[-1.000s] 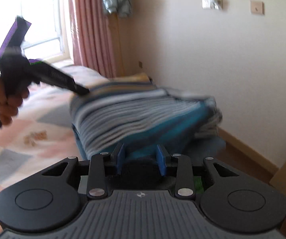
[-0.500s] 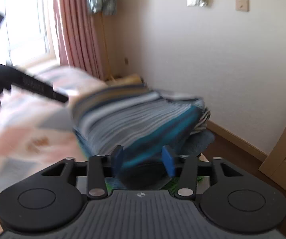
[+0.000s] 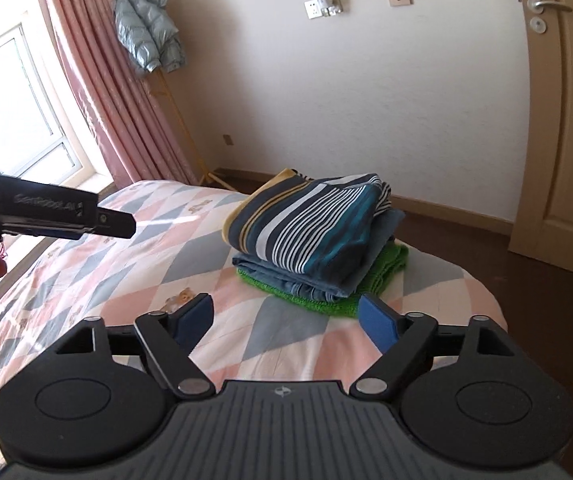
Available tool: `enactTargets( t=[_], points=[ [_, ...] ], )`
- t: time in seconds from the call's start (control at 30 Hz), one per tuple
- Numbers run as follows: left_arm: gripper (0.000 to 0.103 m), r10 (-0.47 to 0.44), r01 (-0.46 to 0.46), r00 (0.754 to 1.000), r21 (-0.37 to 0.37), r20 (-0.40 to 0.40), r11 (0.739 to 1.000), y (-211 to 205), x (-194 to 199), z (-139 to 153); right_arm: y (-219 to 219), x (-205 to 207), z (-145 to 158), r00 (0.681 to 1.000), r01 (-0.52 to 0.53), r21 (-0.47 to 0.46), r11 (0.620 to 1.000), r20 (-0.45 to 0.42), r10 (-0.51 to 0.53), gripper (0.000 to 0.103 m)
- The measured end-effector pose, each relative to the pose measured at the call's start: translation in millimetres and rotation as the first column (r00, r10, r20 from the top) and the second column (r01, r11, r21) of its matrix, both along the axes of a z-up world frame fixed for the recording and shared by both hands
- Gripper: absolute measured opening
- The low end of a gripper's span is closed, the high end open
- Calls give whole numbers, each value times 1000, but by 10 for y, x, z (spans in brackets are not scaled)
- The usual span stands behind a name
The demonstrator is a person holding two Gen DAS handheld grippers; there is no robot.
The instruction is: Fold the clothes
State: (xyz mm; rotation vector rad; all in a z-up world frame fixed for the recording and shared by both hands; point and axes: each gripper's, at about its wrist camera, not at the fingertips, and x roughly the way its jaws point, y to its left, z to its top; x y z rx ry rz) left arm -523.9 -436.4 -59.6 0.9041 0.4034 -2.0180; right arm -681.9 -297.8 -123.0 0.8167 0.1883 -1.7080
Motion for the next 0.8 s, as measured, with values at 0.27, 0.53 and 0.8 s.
enactTargets(
  t=[0.27, 0.53, 0.8],
  points=[
    [102, 53, -53, 998, -7, 19, 999, 542, 310, 237, 273, 227, 391, 999, 30, 28, 999, -27, -29, 101],
    [102, 78, -77, 996, -10, 43, 997, 731, 438, 134, 333, 332, 377, 989, 86, 82, 993, -130, -75, 103],
    [102, 62, -63, 998, 37, 31, 997, 579, 465, -47, 159, 285, 251, 967, 145, 98, 985, -225, -120, 103]
  ],
)
